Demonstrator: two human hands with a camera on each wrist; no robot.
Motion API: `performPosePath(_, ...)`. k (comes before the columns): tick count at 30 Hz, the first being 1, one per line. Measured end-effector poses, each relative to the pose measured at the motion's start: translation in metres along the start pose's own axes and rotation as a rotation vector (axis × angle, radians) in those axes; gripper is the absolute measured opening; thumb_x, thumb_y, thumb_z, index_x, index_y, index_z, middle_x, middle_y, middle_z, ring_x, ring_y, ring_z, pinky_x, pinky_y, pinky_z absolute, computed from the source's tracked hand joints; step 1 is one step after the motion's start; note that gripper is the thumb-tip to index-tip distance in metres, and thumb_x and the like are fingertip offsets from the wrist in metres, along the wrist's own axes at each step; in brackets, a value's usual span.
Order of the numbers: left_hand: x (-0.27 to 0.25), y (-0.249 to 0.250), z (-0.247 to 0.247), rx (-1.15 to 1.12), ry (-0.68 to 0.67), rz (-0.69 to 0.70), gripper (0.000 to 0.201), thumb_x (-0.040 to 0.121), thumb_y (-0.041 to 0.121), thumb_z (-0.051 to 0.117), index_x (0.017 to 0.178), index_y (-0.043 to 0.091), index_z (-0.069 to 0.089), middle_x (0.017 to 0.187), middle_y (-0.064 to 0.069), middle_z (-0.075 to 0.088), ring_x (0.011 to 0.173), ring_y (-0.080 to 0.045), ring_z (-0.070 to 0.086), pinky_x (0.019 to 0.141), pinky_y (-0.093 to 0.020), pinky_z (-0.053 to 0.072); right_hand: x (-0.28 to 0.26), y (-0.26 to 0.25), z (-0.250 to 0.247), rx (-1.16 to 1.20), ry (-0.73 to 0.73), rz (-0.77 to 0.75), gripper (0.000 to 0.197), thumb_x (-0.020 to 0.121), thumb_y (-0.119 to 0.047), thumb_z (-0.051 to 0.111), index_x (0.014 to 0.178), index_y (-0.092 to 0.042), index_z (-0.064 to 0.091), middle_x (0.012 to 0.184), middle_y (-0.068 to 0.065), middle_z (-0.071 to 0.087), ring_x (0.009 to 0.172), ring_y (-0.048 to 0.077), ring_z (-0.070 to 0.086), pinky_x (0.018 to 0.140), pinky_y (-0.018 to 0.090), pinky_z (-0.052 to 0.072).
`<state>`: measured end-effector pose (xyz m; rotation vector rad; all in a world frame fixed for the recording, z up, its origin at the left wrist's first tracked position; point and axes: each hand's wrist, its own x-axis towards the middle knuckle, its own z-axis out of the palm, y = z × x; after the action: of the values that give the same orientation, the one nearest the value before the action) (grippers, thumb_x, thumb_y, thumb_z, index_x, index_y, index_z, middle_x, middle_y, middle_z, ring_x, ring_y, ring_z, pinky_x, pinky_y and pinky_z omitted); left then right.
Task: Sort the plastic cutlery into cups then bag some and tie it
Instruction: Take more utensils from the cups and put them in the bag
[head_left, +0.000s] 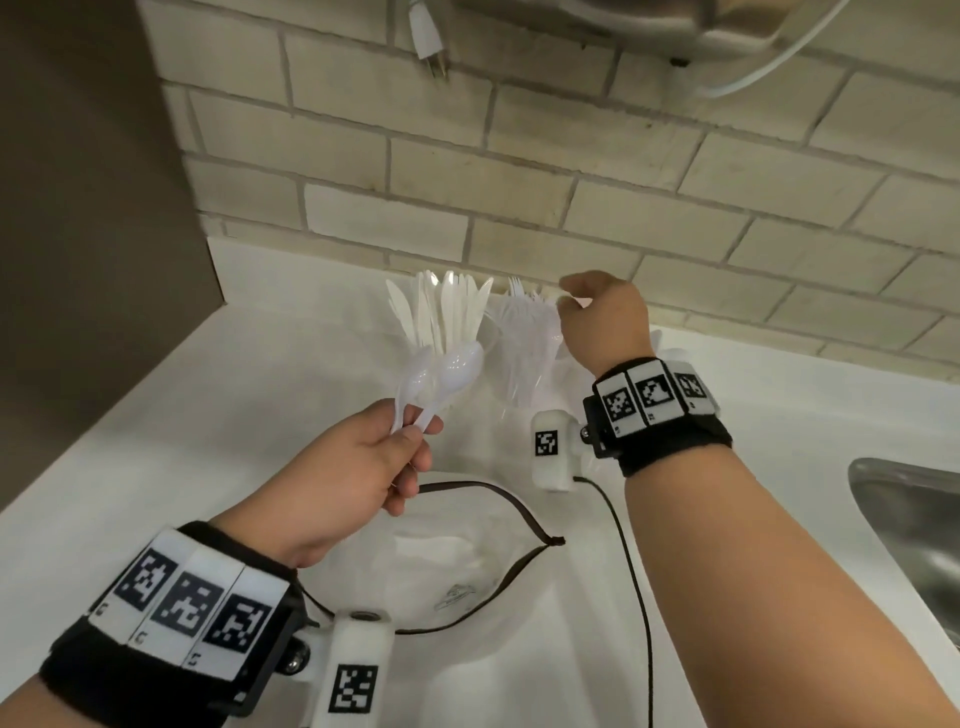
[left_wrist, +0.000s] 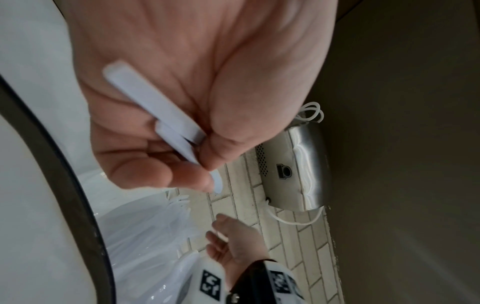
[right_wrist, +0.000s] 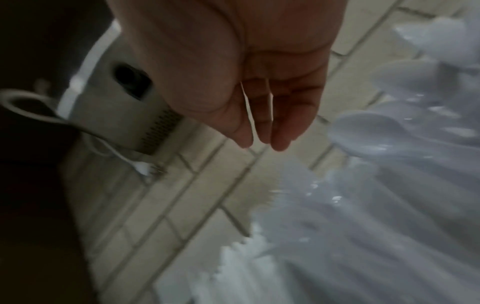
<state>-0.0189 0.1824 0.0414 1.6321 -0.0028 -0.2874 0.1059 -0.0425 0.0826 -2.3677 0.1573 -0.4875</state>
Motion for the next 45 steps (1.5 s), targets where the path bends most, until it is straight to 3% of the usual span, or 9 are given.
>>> performPosePath(4,-0.001,0.004,0.005,0.049,-0.038,0.048,0.024,0.101,0.022,0.038,0.100,0.016,0.062,0.071,0.003,0.055,0.054,-0.009,0.050,0.056,-0.026,0.041,-0.059,-0.045,-0.014,0.332,-0.307,-0.087,0.029,0.096,-0.040,0.049,0.115,-0.023,0.060,0.102,-0.003,0.066,0.061,0.009,0.065,0.049,0.027,0.048)
performPosePath(8,-0.004,0.009,0.012,0.077,-0.110,0.090,0.028,0.101,0.028,0.037,0.102,0.015,0.062,0.073,0.002,0.053,0.051,-0.009,0.047,0.054,-0.027,0.040,-0.090,-0.057,-0.016,0.230,-0.624,-0.166,0.044,0.098,-0.048,0.036,0.138,-0.031,0.039,0.106,-0.005,0.060,0.056,0.012,0.063,0.048,0.027,0.046)
performPosePath(15,-0.010,0.007,0.015,0.284,-0.250,0.118,0.045,0.088,0.059,0.042,0.106,0.020,0.056,0.076,0.006,0.055,0.059,-0.010,0.056,0.064,-0.032,0.048,-0.105,-0.052,-0.014,0.271,-0.537,-0.191,0.011,0.099,-0.019,0.047,0.093,-0.020,0.056,0.059,-0.007,0.048,0.037,0.004,0.043,0.043,0.017,0.036)
performPosePath(21,-0.003,-0.001,0.000,0.627,0.088,0.199,0.081,0.066,0.065,0.058,0.133,0.025,0.037,0.127,0.007,0.043,0.112,-0.002,0.043,0.090,-0.021,0.035,-0.054,-0.023,-0.070,0.015,0.102,-0.236,0.014,0.097,-0.008,0.043,0.097,-0.012,0.057,0.079,-0.003,0.057,0.065,0.013,0.049,0.051,0.010,0.034)
performPosePath(24,-0.002,0.001,0.002,0.728,-0.020,0.142,0.067,0.063,0.072,0.060,0.118,0.038,0.043,0.133,0.008,0.032,0.114,-0.007,0.042,0.093,-0.023,0.035,-0.029,-0.010,-0.083,-0.107,0.311,-0.198,0.020,0.094,-0.004,0.036,0.103,-0.003,0.054,0.085,0.006,0.056,0.072,0.021,0.048,0.060,0.025,0.036)
performPosePath(28,-0.005,-0.005,0.021,0.986,-0.316,0.140,0.075,0.046,0.082,0.064,0.110,0.053,0.037,0.155,0.008,0.003,0.145,-0.017,0.010,0.117,-0.044,0.019,-0.006,0.009,-0.069,-0.235,0.254,-0.092,0.032,0.083,0.007,0.031,0.106,-0.005,0.050,0.099,0.015,0.058,0.078,0.027,0.050,0.065,0.032,0.035)
performPosePath(34,0.003,-0.019,0.037,1.237,-0.374,0.112,0.112,0.042,0.075,0.074,0.132,0.057,0.009,0.158,0.002,-0.012,0.145,-0.028,-0.018,0.114,-0.059,-0.007,0.001,0.053,-0.026,-0.733,-0.050,0.088,0.048,0.086,-0.003,0.034,0.131,-0.016,0.042,0.126,0.009,0.055,0.121,0.033,0.042,0.097,0.051,0.037)
performPosePath(40,0.007,-0.031,0.035,1.433,-0.410,0.028,0.133,0.048,0.059,0.080,0.141,0.049,-0.015,0.159,-0.002,0.003,0.144,-0.027,0.016,0.111,-0.063,0.004,-0.005,0.060,-0.013,-0.835,-0.166,0.162,0.054,0.100,-0.029,0.021,0.153,-0.021,0.008,0.162,-0.002,-0.004,0.148,0.029,-0.006,0.112,0.063,0.007)
performPosePath(45,0.015,-0.035,0.029,1.207,-0.250,0.085,0.086,0.074,0.028,0.065,0.144,0.036,0.016,0.133,0.001,0.051,0.117,-0.024,0.053,0.097,-0.044,0.044,-0.054,0.017,-0.019,-0.565,0.033,-0.162,0.041,0.095,-0.028,0.043,0.135,-0.022,0.049,0.157,0.003,0.023,0.145,0.030,0.015,0.111,0.052,0.021)
